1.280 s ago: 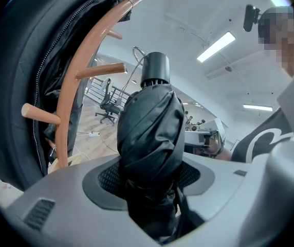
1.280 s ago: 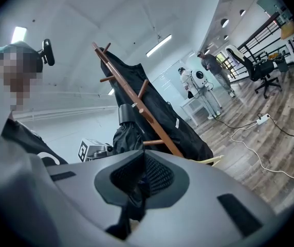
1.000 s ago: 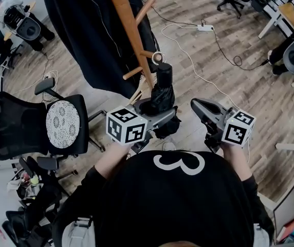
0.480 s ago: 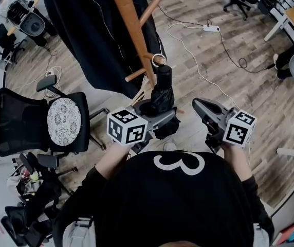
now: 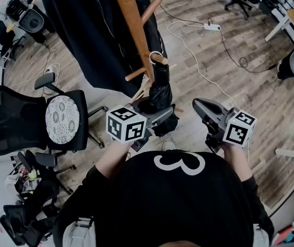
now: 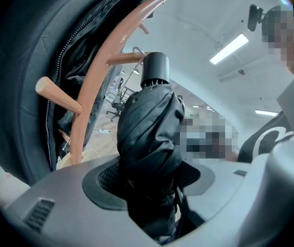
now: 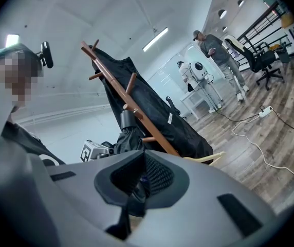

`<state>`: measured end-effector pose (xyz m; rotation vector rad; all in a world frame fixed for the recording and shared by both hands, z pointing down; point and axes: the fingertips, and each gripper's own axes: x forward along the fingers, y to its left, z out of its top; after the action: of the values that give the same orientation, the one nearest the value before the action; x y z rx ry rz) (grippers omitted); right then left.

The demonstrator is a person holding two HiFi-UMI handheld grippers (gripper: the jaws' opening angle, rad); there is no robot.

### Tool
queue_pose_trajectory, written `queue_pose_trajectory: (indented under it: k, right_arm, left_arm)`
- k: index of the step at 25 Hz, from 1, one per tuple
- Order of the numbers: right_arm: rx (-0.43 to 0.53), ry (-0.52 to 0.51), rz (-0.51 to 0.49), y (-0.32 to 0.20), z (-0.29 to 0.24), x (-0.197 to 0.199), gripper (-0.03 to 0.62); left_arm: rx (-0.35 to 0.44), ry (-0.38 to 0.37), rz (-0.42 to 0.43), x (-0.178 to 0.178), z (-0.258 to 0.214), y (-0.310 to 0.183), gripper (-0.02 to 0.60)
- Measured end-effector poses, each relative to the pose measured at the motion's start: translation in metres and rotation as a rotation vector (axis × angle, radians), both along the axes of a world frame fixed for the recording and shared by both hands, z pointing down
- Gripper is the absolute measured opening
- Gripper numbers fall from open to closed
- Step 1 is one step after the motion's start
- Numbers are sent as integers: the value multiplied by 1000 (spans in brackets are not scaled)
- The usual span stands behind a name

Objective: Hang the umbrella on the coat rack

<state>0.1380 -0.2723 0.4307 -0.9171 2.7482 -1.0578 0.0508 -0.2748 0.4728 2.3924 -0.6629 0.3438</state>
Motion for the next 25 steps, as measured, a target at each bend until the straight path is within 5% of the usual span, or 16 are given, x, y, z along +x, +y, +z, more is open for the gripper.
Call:
queue_pose_trajectory:
  k: [19, 25]
  right_arm:
    - [-29, 18, -12, -4, 9, -4, 26]
    - [-34, 25, -16, -5, 12, -4, 26]
  left_arm:
    - [-27, -40, -67, -17, 27, -22, 264]
    - [23, -73, -83, -23, 41, -34, 265]
